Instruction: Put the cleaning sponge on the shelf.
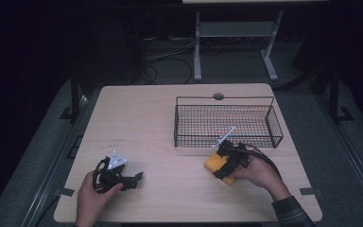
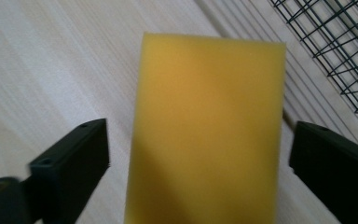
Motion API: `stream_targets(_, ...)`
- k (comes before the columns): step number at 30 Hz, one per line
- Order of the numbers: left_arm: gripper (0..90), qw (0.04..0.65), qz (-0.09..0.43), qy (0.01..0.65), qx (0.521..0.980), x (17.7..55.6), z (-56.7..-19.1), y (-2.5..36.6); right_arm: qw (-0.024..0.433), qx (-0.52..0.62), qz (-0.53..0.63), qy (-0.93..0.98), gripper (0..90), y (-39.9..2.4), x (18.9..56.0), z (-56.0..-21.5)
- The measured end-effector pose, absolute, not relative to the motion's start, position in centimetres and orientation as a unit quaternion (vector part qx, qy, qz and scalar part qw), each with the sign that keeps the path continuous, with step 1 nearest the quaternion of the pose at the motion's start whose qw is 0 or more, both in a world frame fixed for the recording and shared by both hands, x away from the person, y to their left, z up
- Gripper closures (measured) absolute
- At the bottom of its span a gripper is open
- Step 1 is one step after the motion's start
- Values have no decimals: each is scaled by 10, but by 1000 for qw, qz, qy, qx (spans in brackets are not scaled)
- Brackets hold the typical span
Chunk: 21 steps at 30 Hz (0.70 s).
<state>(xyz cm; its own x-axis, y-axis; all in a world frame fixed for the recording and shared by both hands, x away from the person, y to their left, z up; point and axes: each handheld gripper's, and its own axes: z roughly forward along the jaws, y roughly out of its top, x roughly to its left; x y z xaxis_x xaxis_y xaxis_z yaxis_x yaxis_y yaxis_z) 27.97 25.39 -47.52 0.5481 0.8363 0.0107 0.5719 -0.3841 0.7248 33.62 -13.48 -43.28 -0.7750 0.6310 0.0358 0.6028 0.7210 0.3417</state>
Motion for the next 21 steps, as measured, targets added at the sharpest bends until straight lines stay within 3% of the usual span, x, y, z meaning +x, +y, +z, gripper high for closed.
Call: stream_targets(21,129,344,192,435,810,280,-475,254,39,320,160,933,216,-136,337,-443)
